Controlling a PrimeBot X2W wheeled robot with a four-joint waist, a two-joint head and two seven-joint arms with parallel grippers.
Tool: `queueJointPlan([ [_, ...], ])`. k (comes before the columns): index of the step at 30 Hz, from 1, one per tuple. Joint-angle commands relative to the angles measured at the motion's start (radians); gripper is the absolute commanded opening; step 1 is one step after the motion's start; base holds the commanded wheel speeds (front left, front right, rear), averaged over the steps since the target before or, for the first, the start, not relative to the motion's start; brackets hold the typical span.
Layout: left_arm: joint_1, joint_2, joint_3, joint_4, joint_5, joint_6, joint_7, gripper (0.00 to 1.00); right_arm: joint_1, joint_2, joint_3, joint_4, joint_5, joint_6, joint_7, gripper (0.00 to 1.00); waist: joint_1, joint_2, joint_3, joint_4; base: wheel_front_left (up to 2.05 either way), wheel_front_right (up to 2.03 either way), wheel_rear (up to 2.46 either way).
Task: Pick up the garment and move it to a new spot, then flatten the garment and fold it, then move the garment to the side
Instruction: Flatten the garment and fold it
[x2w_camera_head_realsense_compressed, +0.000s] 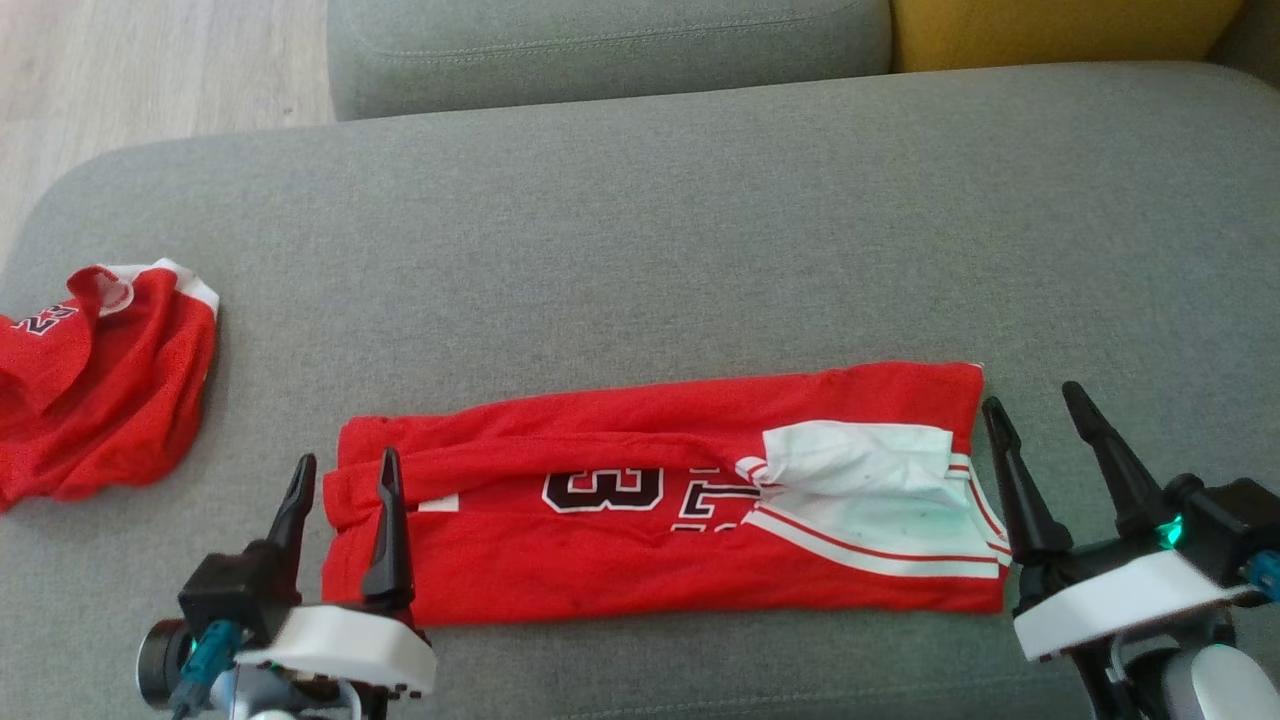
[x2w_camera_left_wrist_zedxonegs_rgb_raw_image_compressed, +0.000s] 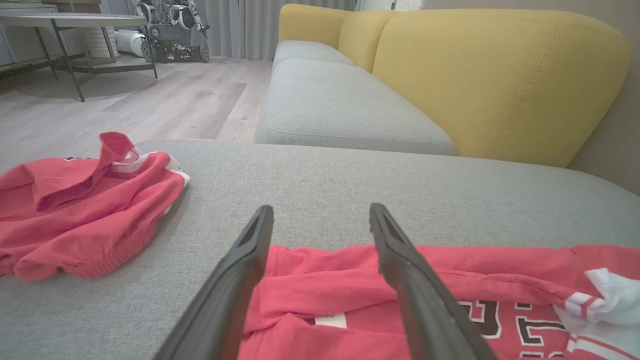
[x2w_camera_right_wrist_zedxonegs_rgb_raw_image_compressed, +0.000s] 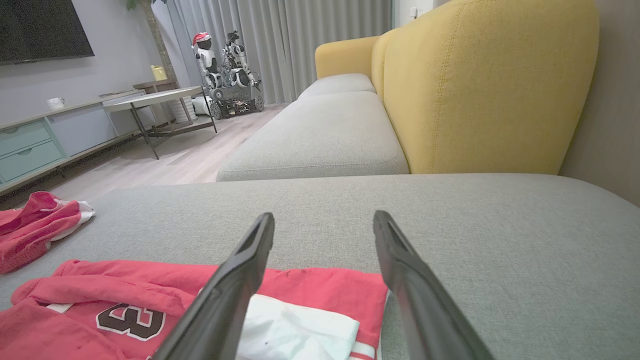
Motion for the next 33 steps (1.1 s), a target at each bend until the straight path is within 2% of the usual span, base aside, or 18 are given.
queueJointPlan([
  [1, -0.025, 0.014, 0.027, -0.044, 0.009, 0.009, 0.002, 1.00, -0.013, -0.007, 0.011, -0.039, -0.009, -0.001, 0.002, 1.00, 0.0000, -0.0001, 0.001, 0.000, 0.00, 0.00, 0.00],
  [10, -0.030, 0.023, 0.029, -0.057, 0.015, 0.024, 0.007, 1.00, -0.016, 0.001, -0.001, -0.018, 0.001, -0.001, 0.001, 1.00, 0.0000, -0.0001, 0.006, 0.008, 0.00, 0.00, 0.00],
  [15, -0.043, 0.026, 0.023, -0.060, 0.018, 0.024, 0.006, 1.00, -0.019, 0.010, -0.035, 0.039, 0.022, -0.001, 0.003, 1.00, 0.0000, -0.0001, 0.016, 0.021, 0.00, 0.00, 0.00],
  [23, -0.113, 0.016, 0.003, -0.023, 0.015, 0.003, -0.018, 1.00, -0.123, -0.006, -0.061, 0.279, 0.048, -0.001, 0.004, 1.00, 0.0000, -0.0001, 0.082, 0.057, 0.00, 0.00, 0.00],
  [28, -0.148, 0.007, -0.010, 0.009, 0.012, -0.011, -0.035, 1.00, -0.175, 0.001, -0.043, 0.420, 0.035, -0.001, 0.060, 1.00, 0.0000, -0.0001, 0.109, 0.081, 0.00, 0.00, 0.00],
  [33, -0.165, -0.003, -0.019, 0.037, 0.010, -0.017, -0.048, 1.00, -0.171, 0.028, -0.030, 0.507, 0.045, -0.001, 0.131, 1.00, 0.0000, -0.0001, 0.117, 0.100, 0.00, 0.00, 0.00],
])
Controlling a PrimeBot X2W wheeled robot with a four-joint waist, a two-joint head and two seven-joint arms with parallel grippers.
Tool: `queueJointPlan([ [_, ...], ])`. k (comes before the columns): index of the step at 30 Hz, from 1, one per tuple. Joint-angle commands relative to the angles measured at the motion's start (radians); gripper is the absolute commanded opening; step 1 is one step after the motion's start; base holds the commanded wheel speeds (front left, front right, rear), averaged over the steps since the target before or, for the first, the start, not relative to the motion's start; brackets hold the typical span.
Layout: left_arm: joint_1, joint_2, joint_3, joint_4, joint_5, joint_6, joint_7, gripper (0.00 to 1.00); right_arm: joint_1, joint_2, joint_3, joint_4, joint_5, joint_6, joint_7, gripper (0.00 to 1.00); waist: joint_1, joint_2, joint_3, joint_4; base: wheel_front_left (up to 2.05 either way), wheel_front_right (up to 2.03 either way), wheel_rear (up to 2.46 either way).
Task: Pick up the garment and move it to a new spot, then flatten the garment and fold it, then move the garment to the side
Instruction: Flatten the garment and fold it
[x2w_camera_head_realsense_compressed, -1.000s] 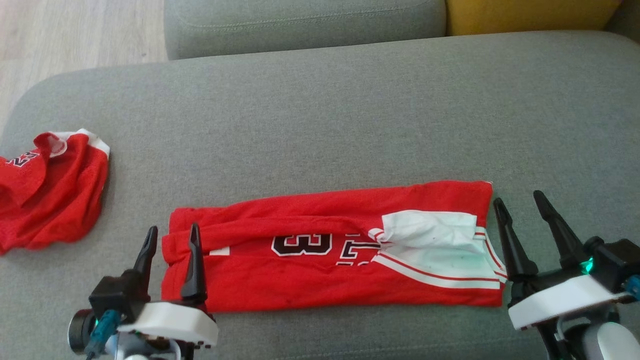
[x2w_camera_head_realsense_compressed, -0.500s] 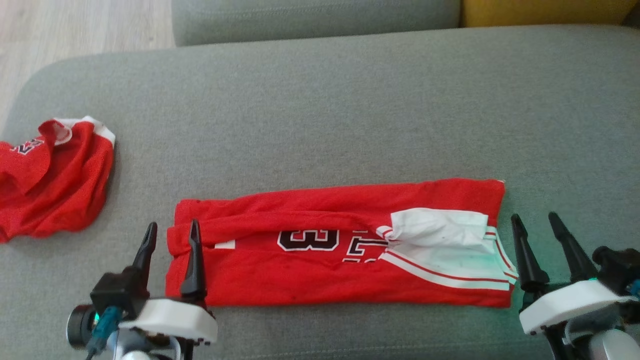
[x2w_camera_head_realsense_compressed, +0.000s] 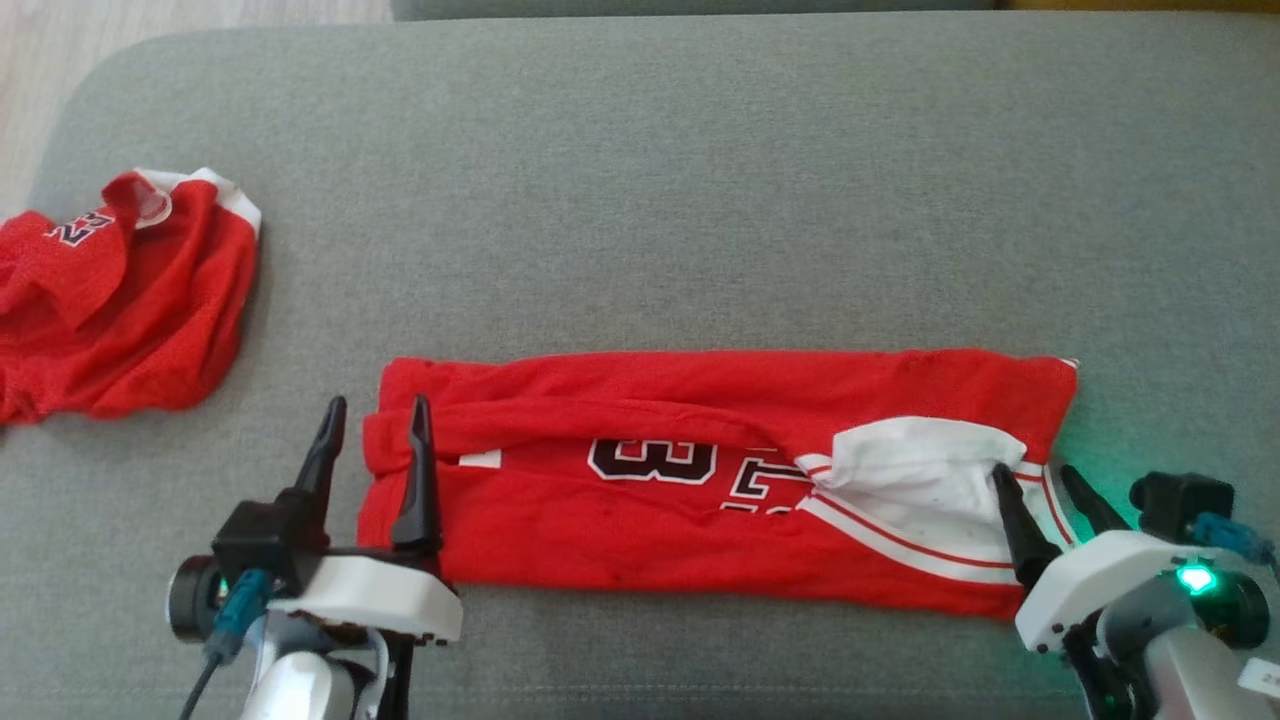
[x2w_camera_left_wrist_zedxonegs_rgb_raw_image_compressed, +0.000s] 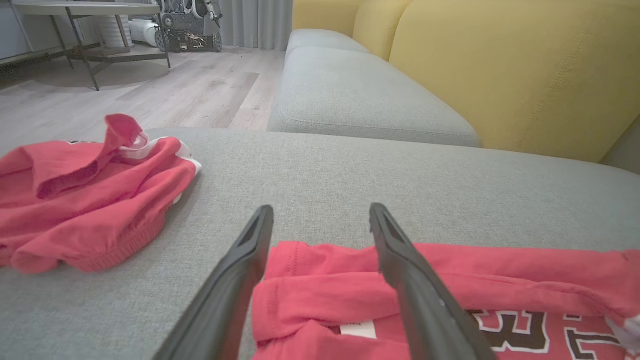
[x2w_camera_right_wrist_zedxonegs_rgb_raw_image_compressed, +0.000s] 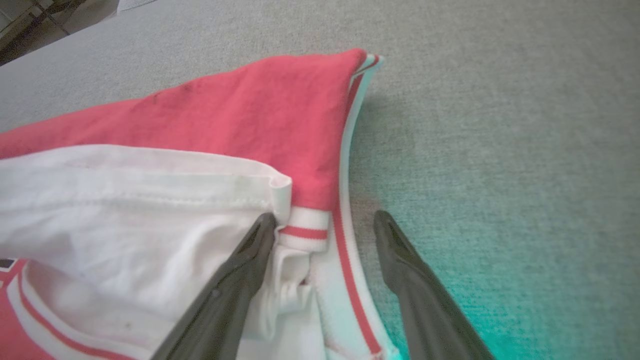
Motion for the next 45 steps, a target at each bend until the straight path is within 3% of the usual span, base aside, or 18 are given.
queueJointPlan([
  [1, -0.052, 0.004, 0.029, -0.026, 0.001, -0.005, -0.011, 1.00, 0.005, 0.004, 0.035, 0.004, 0.005, -0.001, 0.039, 1.00, 0.0000, 0.0000, 0.002, 0.005, 0.00, 0.00, 0.00],
  [4, -0.054, 0.002, 0.029, -0.020, 0.000, -0.004, -0.017, 1.00, 0.028, 0.017, 0.040, 0.001, 0.023, -0.001, 0.076, 1.00, 0.0000, 0.0000, 0.005, 0.005, 0.00, 0.00, 0.00],
  [5, -0.055, 0.002, 0.031, -0.020, 0.000, -0.002, -0.018, 1.00, 0.034, 0.019, 0.042, -0.002, 0.029, -0.001, 0.090, 0.76, 0.0000, 0.0000, 0.005, 0.003, 0.00, 0.00, 0.00],
  [6, -0.055, 0.002, 0.031, -0.020, 0.000, -0.002, -0.018, 1.00, 0.034, 0.019, 0.042, -0.002, 0.029, -0.001, 0.090, 0.76, 0.0000, 0.0000, 0.005, 0.003, 0.00, 0.00, 0.00],
  [7, -0.054, 0.003, 0.033, -0.020, -0.001, -0.001, -0.019, 1.00, 0.039, 0.021, 0.041, -0.008, 0.034, -0.001, 0.103, 0.04, 0.0000, 0.0000, 0.006, 0.000, 0.00, 0.00, 0.00],
  [8, -0.054, 0.004, 0.035, -0.020, -0.001, 0.000, -0.021, 1.00, 0.042, 0.021, 0.042, -0.015, 0.038, -0.001, 0.116, 0.00, 0.0000, 0.0000, 0.007, -0.004, 0.00, 0.00, 0.00],
  [17, -0.065, 0.014, 0.040, -0.014, 0.000, 0.004, -0.026, 1.00, 0.020, -0.024, 0.000, -0.099, 0.050, -0.001, 0.138, 0.00, 0.0000, 0.0000, 0.000, -0.032, 0.00, 0.00, 0.00],
  [28, -0.062, 0.011, 0.038, -0.009, -0.010, 0.001, -0.032, 1.00, 0.022, -0.121, -0.166, -0.137, 0.052, -0.001, 0.159, 0.00, 0.0000, 0.0000, -0.006, -0.051, 0.00, 0.00, 0.00],
  [33, -0.062, 0.008, 0.037, -0.002, -0.015, -0.001, -0.034, 1.00, 0.025, -0.144, -0.193, -0.159, 0.066, -0.001, 0.179, 0.00, 0.0000, 0.0000, -0.011, -0.059, 0.00, 0.00, 0.00],
  [40, -0.050, 0.008, 0.039, -0.003, -0.017, 0.004, -0.036, 1.00, 0.022, -0.088, -0.118, -0.372, 0.132, -0.001, 0.303, 0.00, 0.0000, 0.0000, -0.029, -0.076, 0.00, 0.00, 0.00],
  [45, -0.050, 0.010, 0.034, -0.010, -0.018, 0.005, -0.035, 1.00, 0.016, -0.016, -0.030, -0.560, 0.260, -0.001, 0.448, 0.00, 0.0000, 0.0000, -0.036, -0.073, 0.00, 0.00, 0.00],
])
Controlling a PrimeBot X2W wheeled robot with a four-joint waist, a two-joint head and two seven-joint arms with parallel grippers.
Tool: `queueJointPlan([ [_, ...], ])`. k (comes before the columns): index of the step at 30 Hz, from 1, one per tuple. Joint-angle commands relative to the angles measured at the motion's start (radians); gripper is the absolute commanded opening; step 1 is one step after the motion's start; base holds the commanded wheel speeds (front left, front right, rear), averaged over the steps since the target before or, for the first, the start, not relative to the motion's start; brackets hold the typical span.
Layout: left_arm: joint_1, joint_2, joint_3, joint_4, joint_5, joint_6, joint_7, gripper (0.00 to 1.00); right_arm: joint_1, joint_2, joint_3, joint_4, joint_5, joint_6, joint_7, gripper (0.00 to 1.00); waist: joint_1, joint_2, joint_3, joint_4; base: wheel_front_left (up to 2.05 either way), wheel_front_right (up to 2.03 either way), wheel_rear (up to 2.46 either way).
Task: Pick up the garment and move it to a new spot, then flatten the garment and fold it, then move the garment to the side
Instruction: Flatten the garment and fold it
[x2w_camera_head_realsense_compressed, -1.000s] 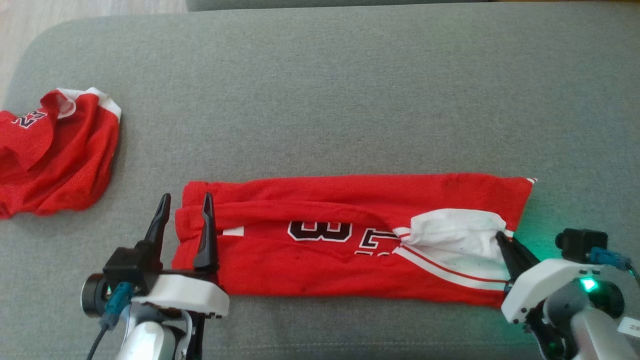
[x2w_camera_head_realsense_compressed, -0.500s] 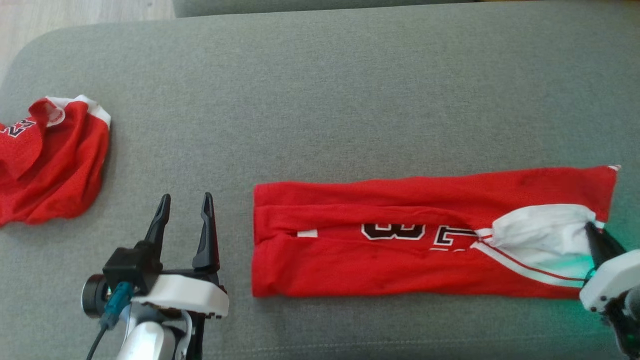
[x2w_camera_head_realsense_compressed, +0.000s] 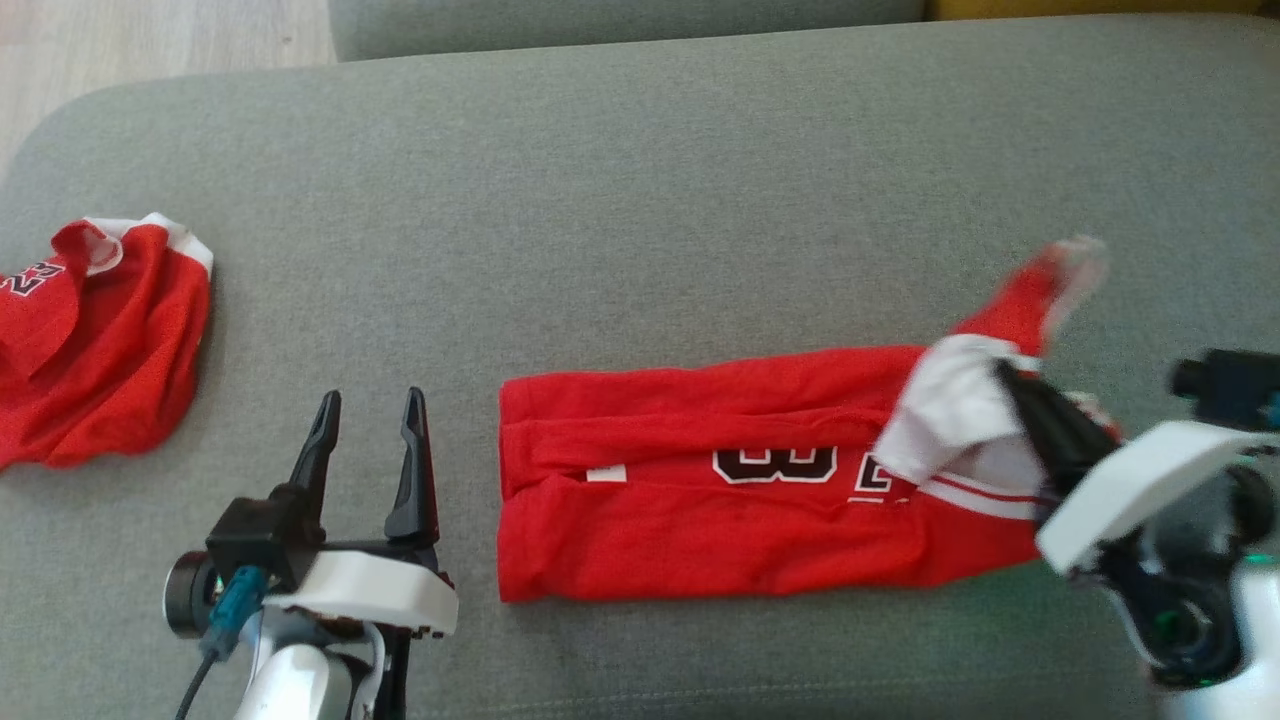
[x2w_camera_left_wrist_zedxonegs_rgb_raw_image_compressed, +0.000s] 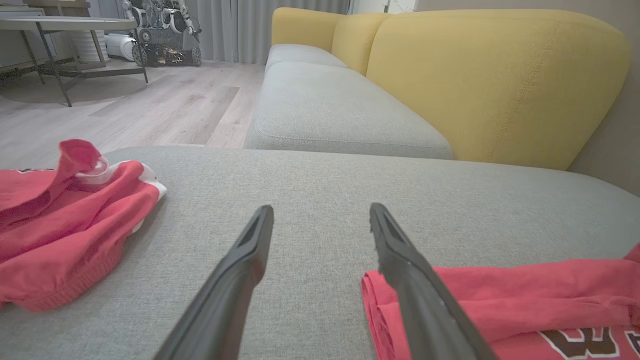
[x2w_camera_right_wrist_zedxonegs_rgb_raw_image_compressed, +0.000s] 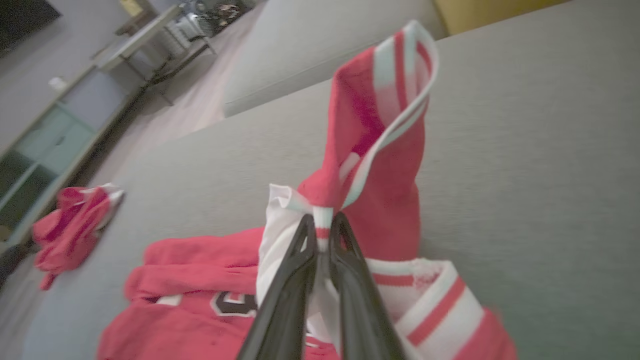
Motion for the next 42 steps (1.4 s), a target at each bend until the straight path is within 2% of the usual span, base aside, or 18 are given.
queueJointPlan([
  [1, -0.034, 0.012, 0.032, -0.037, -0.007, 0.003, -0.008, 1.00, -0.012, 0.000, 0.038, -0.066, 0.024, -0.001, 0.027, 0.00, 0.0000, -0.0001, 0.000, 0.005, 0.00, 0.00, 0.00],
  [7, -0.043, 0.012, 0.028, -0.030, -0.014, -0.002, -0.009, 1.00, -0.034, 0.069, 0.165, -0.110, 0.108, -0.001, 0.091, 0.00, 0.0000, -0.0001, 0.000, 0.026, 0.00, 0.00, 0.00],
  [13, -0.052, 0.004, 0.015, -0.025, -0.016, -0.004, -0.009, 1.00, -0.074, 0.112, 0.349, -0.002, 0.158, -0.001, 0.073, 0.00, 0.0000, -0.0001, 0.008, 0.066, 0.00, 0.00, 0.00],
  [17, -0.062, -0.001, 0.005, -0.023, -0.015, -0.007, -0.010, 1.00, -0.132, 0.122, 0.420, 0.109, 0.194, -0.001, -0.010, 0.00, 0.0000, -0.0001, 0.021, 0.096, 0.00, 0.00, 0.00],
  [22, -0.078, -0.008, -0.006, -0.014, -0.017, -0.014, -0.011, 1.00, -0.223, 0.123, 0.516, 0.249, 0.295, -0.001, -0.158, 0.00, 0.0000, -0.0001, 0.039, 0.130, 0.00, 0.00, 0.00],
  [30, -0.093, -0.020, -0.016, 0.000, -0.015, -0.016, -0.012, 1.00, -0.345, 0.123, 0.668, 0.436, 0.400, -0.001, -0.320, 0.00, 0.0000, -0.0001, 0.057, 0.154, 0.00, 0.00, 0.00],
  [31, -0.095, -0.021, -0.016, 0.003, -0.016, -0.017, -0.012, 1.00, -0.369, 0.123, 0.697, 0.461, 0.422, -0.001, -0.358, 0.94, 0.0000, -0.0001, 0.059, 0.154, 0.00, 0.00, 0.00],
  [32, -0.095, -0.022, -0.016, 0.004, -0.016, -0.017, -0.012, 1.00, -0.380, 0.123, 0.711, 0.467, 0.432, -0.001, -0.379, 1.00, 0.0000, -0.0001, 0.060, 0.154, 0.00, 0.00, 0.00],
  [37, -0.098, -0.022, -0.011, 0.011, -0.014, -0.018, -0.013, 1.00, -0.432, 0.123, 0.751, 0.479, 0.406, -0.001, -0.487, 1.00, 0.0000, -0.0001, 0.055, 0.141, 0.00, 0.00, 0.00],
  [42, -0.094, -0.015, 0.002, 0.009, -0.013, -0.013, -0.013, 1.00, -0.430, 0.100, 0.725, 0.448, 0.353, -0.001, -0.589, 1.00, 0.0000, -0.0001, 0.038, 0.118, 0.00, 0.00, 0.00],
])
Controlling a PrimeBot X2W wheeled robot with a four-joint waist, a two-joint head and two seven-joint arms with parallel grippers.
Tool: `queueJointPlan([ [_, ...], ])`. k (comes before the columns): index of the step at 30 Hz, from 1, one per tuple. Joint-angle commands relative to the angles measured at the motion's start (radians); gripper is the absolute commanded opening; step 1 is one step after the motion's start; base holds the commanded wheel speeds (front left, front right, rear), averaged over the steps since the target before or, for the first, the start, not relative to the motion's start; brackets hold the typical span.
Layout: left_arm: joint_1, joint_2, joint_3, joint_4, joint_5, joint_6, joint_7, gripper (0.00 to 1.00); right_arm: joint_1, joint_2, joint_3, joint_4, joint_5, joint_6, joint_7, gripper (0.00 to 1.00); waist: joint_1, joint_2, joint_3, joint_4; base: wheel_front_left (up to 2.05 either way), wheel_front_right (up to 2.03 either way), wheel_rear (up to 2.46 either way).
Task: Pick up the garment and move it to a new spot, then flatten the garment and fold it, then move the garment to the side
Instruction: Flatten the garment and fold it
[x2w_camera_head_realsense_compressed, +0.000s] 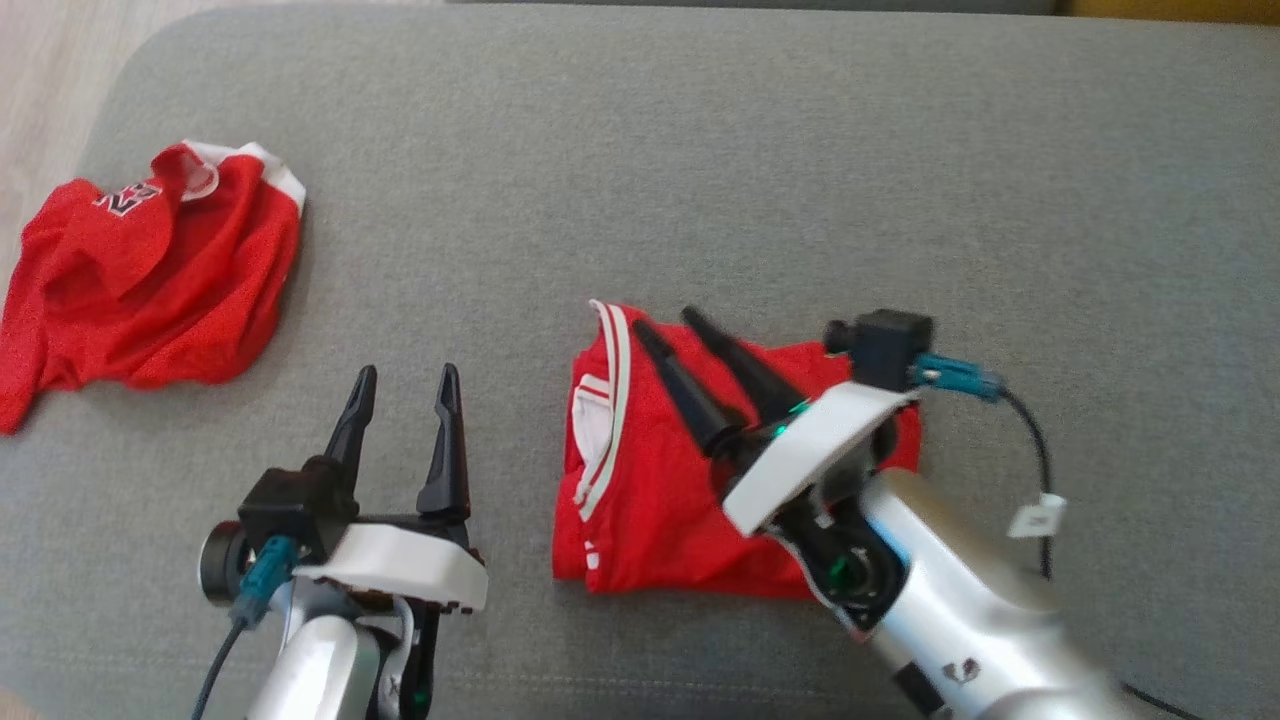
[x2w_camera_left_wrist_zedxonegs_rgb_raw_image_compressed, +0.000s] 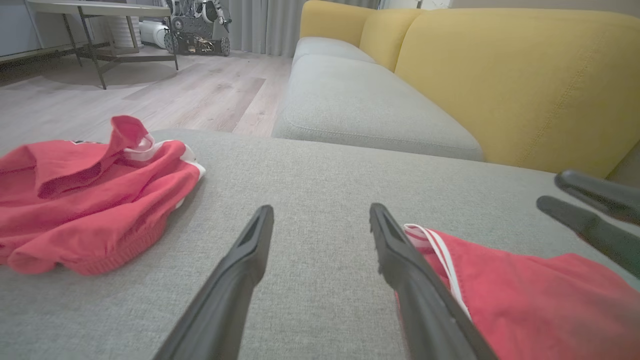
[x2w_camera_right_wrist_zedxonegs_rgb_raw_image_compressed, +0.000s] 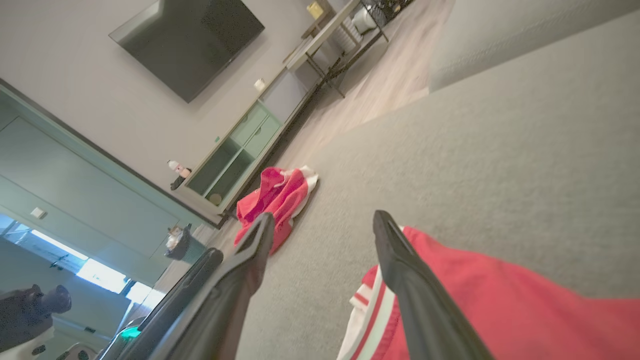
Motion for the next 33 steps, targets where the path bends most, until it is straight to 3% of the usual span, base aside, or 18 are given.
queueJointPlan([
  [1, -0.033, 0.014, 0.039, -0.033, -0.003, 0.006, -0.012, 1.00, -0.006, -0.006, -0.018, -0.045, -0.017, -0.001, -0.034, 1.00, 0.0000, 0.0000, -0.010, -0.012, 0.00, 0.00, 0.00],
  [8, -0.012, 0.025, 0.054, -0.041, -0.005, 0.014, -0.012, 1.00, 0.059, -0.116, -0.149, -0.081, -0.114, -0.001, -0.110, 1.00, 0.0000, 0.0000, -0.037, -0.050, 0.00, 0.00, 0.00],
  [15, 0.022, 0.044, 0.069, -0.048, -0.013, 0.021, -0.010, 1.00, 0.202, -0.207, -0.376, -0.126, -0.249, -0.001, -0.104, 1.00, 0.0000, 0.0000, -0.077, -0.091, 0.00, 0.00, 0.00],
  [22, 0.069, 0.067, 0.086, -0.068, -0.024, 0.036, 0.007, 1.00, 0.340, -0.200, -0.557, -0.251, -0.386, -0.001, -0.024, 1.00, 0.0000, 0.0000, -0.133, -0.126, 0.00, 0.00, 0.00],
  [33, 0.155, 0.090, 0.082, -0.110, -0.031, 0.054, 0.043, 1.00, 0.508, -0.138, -0.653, -0.477, -0.609, -0.001, 0.096, 1.00, 0.0000, 0.0000, -0.204, -0.145, 0.00, 0.00, 0.00],
])
